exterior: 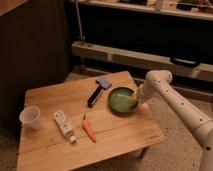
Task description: Drag the ceramic bowl in a circle
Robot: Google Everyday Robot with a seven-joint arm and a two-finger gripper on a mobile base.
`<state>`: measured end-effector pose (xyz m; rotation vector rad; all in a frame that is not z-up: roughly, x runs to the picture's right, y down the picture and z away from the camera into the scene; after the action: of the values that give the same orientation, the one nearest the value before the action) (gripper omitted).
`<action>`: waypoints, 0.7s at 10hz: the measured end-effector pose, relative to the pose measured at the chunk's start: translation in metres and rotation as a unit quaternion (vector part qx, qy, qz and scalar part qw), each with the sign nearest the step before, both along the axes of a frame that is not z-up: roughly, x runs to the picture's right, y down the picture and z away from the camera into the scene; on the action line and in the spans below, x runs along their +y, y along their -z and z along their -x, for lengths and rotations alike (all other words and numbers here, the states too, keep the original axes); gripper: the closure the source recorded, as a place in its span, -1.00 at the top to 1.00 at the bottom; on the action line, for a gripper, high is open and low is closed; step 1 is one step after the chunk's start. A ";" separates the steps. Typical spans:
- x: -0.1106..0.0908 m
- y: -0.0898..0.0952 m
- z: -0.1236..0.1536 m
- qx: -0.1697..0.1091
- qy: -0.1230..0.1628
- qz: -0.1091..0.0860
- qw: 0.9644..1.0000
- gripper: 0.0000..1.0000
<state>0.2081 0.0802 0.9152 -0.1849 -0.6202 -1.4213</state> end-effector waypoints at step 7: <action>0.000 -0.011 0.010 -0.024 -0.002 -0.001 1.000 -0.86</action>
<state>0.1979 0.0803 0.9266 -0.1470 -0.6584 -1.4252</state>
